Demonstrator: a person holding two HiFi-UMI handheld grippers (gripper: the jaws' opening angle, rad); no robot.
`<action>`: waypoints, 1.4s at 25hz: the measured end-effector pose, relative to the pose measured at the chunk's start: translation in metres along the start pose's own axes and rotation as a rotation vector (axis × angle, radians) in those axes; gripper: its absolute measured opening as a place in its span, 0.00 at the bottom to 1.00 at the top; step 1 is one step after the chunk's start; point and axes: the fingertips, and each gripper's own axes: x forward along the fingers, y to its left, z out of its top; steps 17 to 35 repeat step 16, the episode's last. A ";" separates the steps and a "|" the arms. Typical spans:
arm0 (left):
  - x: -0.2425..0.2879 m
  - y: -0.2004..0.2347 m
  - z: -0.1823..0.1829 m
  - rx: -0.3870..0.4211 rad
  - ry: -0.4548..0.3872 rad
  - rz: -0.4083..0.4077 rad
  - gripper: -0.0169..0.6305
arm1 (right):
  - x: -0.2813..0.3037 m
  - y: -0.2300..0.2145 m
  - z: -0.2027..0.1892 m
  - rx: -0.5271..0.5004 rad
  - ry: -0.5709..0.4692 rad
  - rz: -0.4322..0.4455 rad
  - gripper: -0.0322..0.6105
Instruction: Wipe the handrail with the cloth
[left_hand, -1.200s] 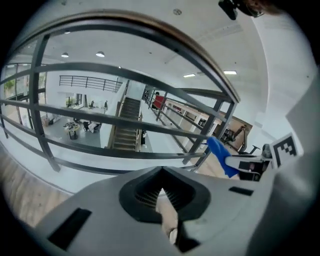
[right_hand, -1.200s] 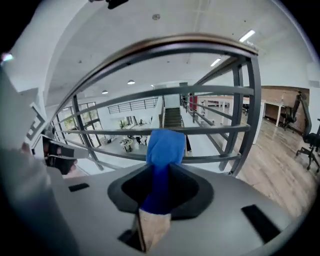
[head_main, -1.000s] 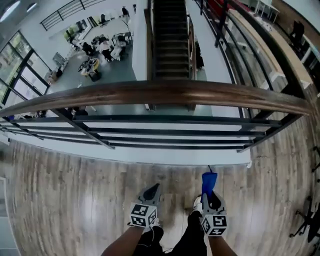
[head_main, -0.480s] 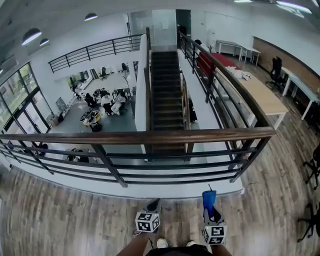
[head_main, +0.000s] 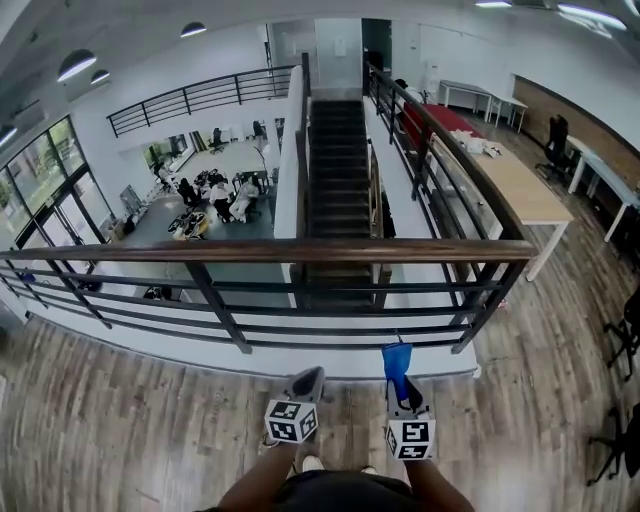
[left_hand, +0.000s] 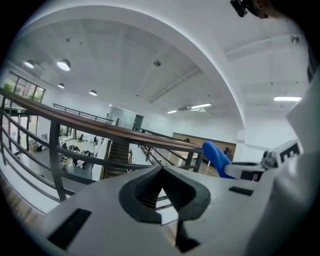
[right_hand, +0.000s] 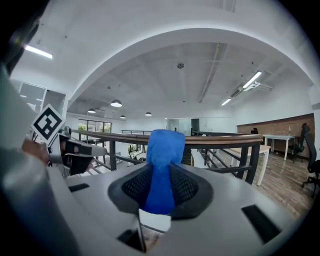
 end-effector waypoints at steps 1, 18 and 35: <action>-0.001 -0.003 0.000 -0.005 0.002 0.004 0.03 | -0.005 -0.004 -0.007 0.011 0.009 -0.004 0.21; -0.022 -0.066 -0.029 0.026 0.029 0.056 0.03 | -0.065 -0.043 -0.036 0.019 0.009 -0.007 0.21; -0.022 -0.066 -0.029 0.026 0.029 0.056 0.03 | -0.065 -0.043 -0.036 0.019 0.009 -0.007 0.21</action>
